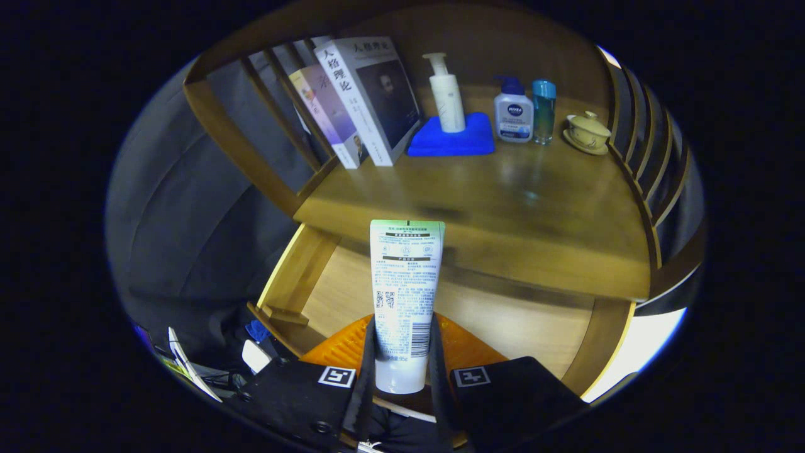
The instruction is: Pull open the drawer, take out the items inside it, and place them on the countertop above the cabinet.
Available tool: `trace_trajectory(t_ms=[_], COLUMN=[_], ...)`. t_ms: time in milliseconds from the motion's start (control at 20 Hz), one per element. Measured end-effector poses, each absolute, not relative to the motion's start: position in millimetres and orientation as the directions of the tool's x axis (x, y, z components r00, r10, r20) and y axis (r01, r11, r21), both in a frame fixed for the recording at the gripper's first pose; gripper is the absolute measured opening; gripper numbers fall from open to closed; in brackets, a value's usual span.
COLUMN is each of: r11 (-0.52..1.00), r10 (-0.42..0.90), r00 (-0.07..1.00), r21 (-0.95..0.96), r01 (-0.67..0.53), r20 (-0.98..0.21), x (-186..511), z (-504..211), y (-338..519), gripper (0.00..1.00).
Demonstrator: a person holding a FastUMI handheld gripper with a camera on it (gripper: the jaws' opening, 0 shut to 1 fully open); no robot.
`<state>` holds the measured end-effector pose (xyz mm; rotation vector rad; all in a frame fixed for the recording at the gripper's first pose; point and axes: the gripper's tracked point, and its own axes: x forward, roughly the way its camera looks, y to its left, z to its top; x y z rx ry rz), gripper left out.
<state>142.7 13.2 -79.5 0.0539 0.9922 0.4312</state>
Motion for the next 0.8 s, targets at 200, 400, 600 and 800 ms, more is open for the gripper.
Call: trace_trajectory(t_ms=[200,400,600,800], r11=[0.935,0.953,0.963,0.955], r10=[0.347,0.303,0.269,0.267], r00=[0.520,0.557,0.546,0.562], r21=[0.247,0.242,0.243,0.295], r01=[-0.253,-0.183,-0.121,-0.042], r20=[-0.781,-0.773,-0.793,-0.783], x=[190,232,264,290], z=[-63,-58,-69,-79], y=[2,-10,-18,-18], gripper=[0.42,0.42,0.42,0.42])
